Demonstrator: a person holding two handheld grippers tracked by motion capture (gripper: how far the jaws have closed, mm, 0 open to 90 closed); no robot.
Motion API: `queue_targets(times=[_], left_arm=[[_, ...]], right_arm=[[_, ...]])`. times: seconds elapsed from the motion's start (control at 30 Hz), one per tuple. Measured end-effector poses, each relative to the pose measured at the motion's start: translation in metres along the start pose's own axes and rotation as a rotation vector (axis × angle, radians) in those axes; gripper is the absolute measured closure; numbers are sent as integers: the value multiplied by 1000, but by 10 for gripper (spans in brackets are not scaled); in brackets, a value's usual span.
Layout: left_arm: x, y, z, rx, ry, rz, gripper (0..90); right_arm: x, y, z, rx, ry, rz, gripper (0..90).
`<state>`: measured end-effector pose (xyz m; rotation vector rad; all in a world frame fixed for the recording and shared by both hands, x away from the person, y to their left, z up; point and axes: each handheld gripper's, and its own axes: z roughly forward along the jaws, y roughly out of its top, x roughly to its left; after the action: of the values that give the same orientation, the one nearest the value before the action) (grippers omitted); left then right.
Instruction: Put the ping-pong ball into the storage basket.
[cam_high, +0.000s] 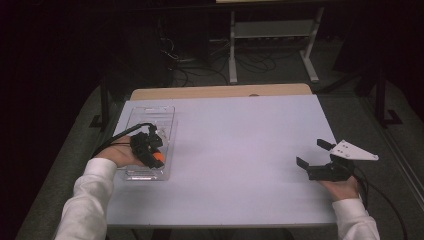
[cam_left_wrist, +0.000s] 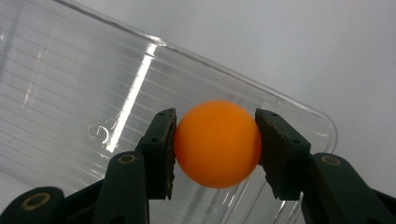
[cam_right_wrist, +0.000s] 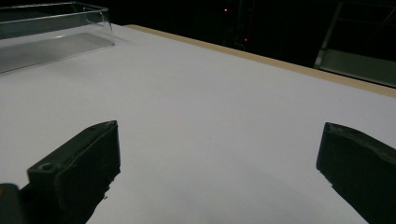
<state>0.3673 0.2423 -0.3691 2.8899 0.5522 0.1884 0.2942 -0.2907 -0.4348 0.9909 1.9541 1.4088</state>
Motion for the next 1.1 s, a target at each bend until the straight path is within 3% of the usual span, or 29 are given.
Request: queue_targets(times=[0.37,0.53,0.83,1.1], left_arm=[[4,-8,10,-6,-1,-33,507],[2,-7,11,-6,-2,-26,502],[0,-5,8,-17,41,-16,414],[1,-7,-5,-62,83,-46,319]], right_arm=[[0,0,0,6,1,5,0],[0,0,1,8,2,3,0],[0,0,1,6,1,4,0],[0,0,0,7,2,6,0]])
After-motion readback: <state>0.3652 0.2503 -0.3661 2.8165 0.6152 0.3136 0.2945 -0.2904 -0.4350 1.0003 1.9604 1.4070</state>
